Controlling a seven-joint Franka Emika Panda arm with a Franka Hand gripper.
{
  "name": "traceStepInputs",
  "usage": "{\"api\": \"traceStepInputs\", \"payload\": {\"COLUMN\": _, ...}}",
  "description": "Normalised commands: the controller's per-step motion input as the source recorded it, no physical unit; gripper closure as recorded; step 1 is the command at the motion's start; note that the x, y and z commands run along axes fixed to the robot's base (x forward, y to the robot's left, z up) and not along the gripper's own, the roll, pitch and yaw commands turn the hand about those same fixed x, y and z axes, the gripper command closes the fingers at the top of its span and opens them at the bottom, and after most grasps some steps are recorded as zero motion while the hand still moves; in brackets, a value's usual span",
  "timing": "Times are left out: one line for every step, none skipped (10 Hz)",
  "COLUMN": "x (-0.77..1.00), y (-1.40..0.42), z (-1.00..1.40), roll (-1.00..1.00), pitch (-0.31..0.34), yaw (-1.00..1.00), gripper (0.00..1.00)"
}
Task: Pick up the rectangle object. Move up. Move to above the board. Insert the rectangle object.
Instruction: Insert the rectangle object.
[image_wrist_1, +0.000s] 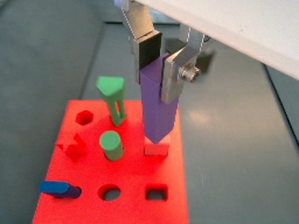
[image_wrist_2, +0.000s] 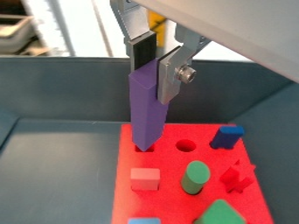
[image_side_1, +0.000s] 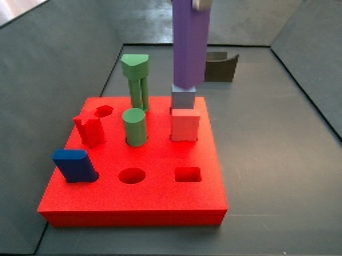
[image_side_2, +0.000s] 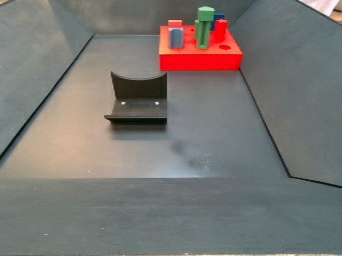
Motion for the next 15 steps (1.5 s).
{"api": "traceStepInputs", "payload": {"x": 0.00, "y": -0.27, "z": -0.40, "roll": 0.00, "pitch": -0.046, "yaw": -0.92, "gripper": 1.00}}
{"api": "traceStepInputs", "payload": {"x": 0.00, "y": -0.27, "z": -0.42, "roll": 0.00, "pitch": -0.023, "yaw": -0.92, "gripper": 1.00}}
{"api": "traceStepInputs", "payload": {"x": 0.00, "y": -0.24, "z": -0.43, "roll": 0.00, "pitch": 0.000, "yaw": -0.94, "gripper": 1.00}}
{"api": "traceStepInputs", "payload": {"x": 0.01, "y": -0.53, "z": -0.19, "roll": 0.08, "pitch": 0.000, "yaw": -0.66, "gripper": 1.00}}
{"api": "traceStepInputs", "payload": {"x": 0.00, "y": 0.00, "z": 0.00, "roll": 0.00, "pitch": -0.009, "yaw": 0.06, "gripper": 1.00}}
{"api": "traceStepInputs", "payload": {"x": 0.23, "y": -0.13, "z": -0.10, "roll": 0.00, "pitch": 0.000, "yaw": 0.00, "gripper": 1.00}}
{"api": "traceStepInputs", "payload": {"x": 0.22, "y": -0.27, "z": -0.21, "roll": 0.21, "pitch": 0.067, "yaw": -0.51, "gripper": 1.00}}
{"api": "traceStepInputs", "payload": {"x": 0.40, "y": -0.40, "z": -0.40, "roll": 0.27, "pitch": 0.083, "yaw": -0.31, "gripper": 1.00}}
{"api": "traceStepInputs", "payload": {"x": 0.36, "y": -0.17, "z": -0.16, "roll": 0.00, "pitch": -0.010, "yaw": 0.00, "gripper": 1.00}}
{"api": "traceStepInputs", "payload": {"x": 0.65, "y": -0.13, "z": -0.11, "roll": 0.01, "pitch": -0.030, "yaw": -0.42, "gripper": 1.00}}
{"api": "traceStepInputs", "payload": {"x": 0.10, "y": -0.01, "z": -0.12, "roll": 0.04, "pitch": 0.000, "yaw": -0.87, "gripper": 1.00}}
{"api": "traceStepInputs", "payload": {"x": 0.00, "y": 0.00, "z": -0.15, "roll": 0.05, "pitch": 0.000, "yaw": -1.00, "gripper": 1.00}}
{"api": "traceStepInputs", "payload": {"x": -0.01, "y": 0.00, "z": -0.11, "roll": 0.05, "pitch": 0.000, "yaw": -1.00, "gripper": 1.00}}
{"api": "traceStepInputs", "payload": {"x": 0.34, "y": 0.00, "z": -0.01, "roll": 0.00, "pitch": 0.009, "yaw": -0.20, "gripper": 1.00}}
{"api": "traceStepInputs", "payload": {"x": 0.10, "y": -0.01, "z": 0.00, "roll": 0.11, "pitch": 0.059, "yaw": 0.00, "gripper": 1.00}}
